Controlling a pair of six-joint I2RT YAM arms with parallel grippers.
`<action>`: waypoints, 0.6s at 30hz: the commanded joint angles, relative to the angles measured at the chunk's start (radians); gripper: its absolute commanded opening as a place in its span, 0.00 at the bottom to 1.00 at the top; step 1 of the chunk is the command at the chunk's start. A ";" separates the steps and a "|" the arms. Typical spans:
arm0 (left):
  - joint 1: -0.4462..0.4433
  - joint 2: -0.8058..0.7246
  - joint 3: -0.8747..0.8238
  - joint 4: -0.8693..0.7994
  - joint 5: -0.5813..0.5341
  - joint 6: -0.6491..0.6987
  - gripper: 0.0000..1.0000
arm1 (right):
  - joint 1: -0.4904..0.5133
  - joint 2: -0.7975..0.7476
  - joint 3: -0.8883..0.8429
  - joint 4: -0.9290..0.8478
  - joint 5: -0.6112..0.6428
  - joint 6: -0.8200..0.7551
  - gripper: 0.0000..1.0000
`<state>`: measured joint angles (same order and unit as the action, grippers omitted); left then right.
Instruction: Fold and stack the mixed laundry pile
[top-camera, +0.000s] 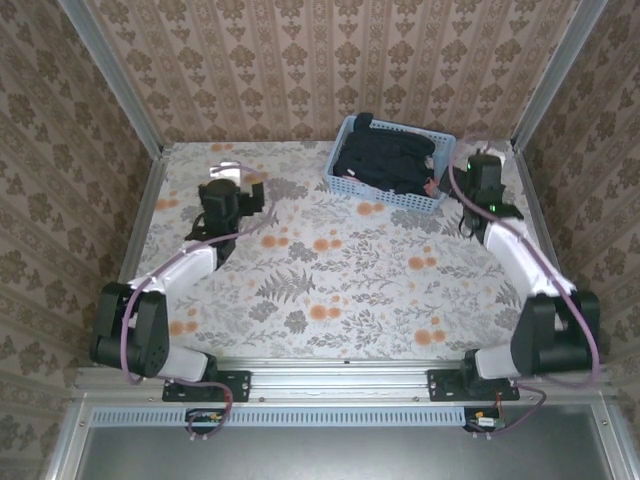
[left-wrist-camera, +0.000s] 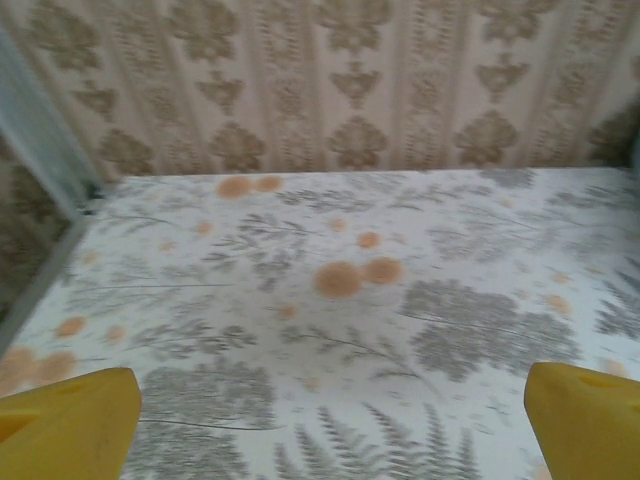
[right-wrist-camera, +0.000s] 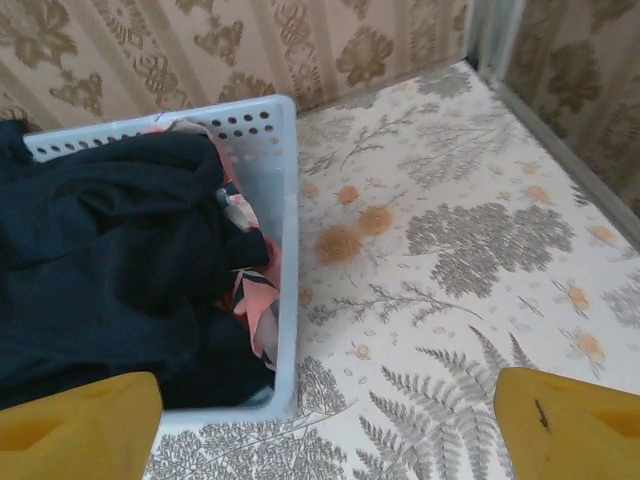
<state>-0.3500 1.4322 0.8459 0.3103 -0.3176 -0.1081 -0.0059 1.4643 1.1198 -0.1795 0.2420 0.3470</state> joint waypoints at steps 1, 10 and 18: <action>-0.052 0.040 0.052 -0.147 0.010 -0.077 1.00 | -0.017 0.195 0.175 -0.305 -0.171 0.033 0.78; -0.063 0.051 0.037 -0.249 0.113 -0.197 1.00 | -0.047 0.574 0.519 -0.483 -0.116 0.018 0.80; -0.064 0.056 0.037 -0.271 0.133 -0.214 1.00 | -0.201 0.703 0.706 -0.565 0.045 0.046 0.81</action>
<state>-0.4118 1.4864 0.8852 0.0673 -0.2050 -0.2932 -0.1337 2.1551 1.7702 -0.6598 0.1699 0.3717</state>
